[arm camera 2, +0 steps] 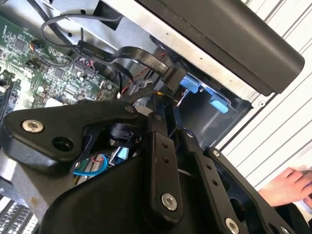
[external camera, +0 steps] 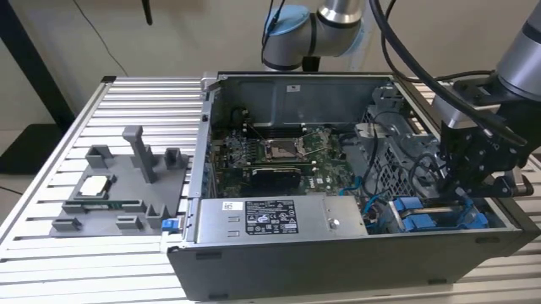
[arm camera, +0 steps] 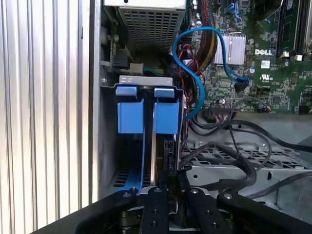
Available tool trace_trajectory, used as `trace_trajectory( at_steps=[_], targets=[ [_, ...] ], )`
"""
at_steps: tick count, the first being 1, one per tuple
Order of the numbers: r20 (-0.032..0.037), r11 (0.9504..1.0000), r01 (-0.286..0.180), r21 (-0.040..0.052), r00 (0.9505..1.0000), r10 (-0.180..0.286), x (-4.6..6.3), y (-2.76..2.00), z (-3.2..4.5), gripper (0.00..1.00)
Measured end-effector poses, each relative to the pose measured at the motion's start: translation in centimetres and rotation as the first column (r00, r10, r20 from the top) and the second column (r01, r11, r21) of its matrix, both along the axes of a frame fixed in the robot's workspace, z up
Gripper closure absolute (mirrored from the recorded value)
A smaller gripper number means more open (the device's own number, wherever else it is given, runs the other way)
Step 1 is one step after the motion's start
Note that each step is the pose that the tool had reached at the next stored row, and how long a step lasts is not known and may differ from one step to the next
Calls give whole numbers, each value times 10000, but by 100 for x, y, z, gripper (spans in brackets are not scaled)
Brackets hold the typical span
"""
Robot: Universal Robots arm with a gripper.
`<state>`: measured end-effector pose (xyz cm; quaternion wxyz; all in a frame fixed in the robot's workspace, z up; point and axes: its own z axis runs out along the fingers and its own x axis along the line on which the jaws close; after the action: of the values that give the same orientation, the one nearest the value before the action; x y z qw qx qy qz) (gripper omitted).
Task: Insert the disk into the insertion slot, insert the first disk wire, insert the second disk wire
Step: 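Insert the first disk wire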
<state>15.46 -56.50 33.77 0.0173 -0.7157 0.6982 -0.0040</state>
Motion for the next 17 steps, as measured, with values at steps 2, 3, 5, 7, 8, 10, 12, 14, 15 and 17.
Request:
trace_trajectory(
  at_steps=[2, 3, 5, 7, 8, 10, 12, 14, 15, 17],
  targets=[
    [-1, 10000, 0, -9, 10000, 0, 3, 0, -10, 81],
    [0, 10000, 0, -10, 10000, 0, 5, 0, -18, 81],
    [0, 10000, -1, -16, 10000, 1, 11, 0, -30, 81],
    [0, 10000, 1, -15, 10000, -1, 12, -1, -33, 81],
    [-3, 10000, 1, -4, 10000, -1, 12, -1, -38, 80],
    [-15, 10000, 0, -2, 10000, 0, 12, 0, -28, 80],
    [-22, 10000, 0, -8, 10000, 0, 12, 0, 23, 73],
    [-24, 10000, 1, -4, 10000, -1, 12, -1, 83, 73],
    [-23, 10000, 1, -9, 10000, -1, 12, 0, 115, 73],
    [-24, 10000, -1, -9, 10000, 1, 12, 0, 171, 73]
  ],
)
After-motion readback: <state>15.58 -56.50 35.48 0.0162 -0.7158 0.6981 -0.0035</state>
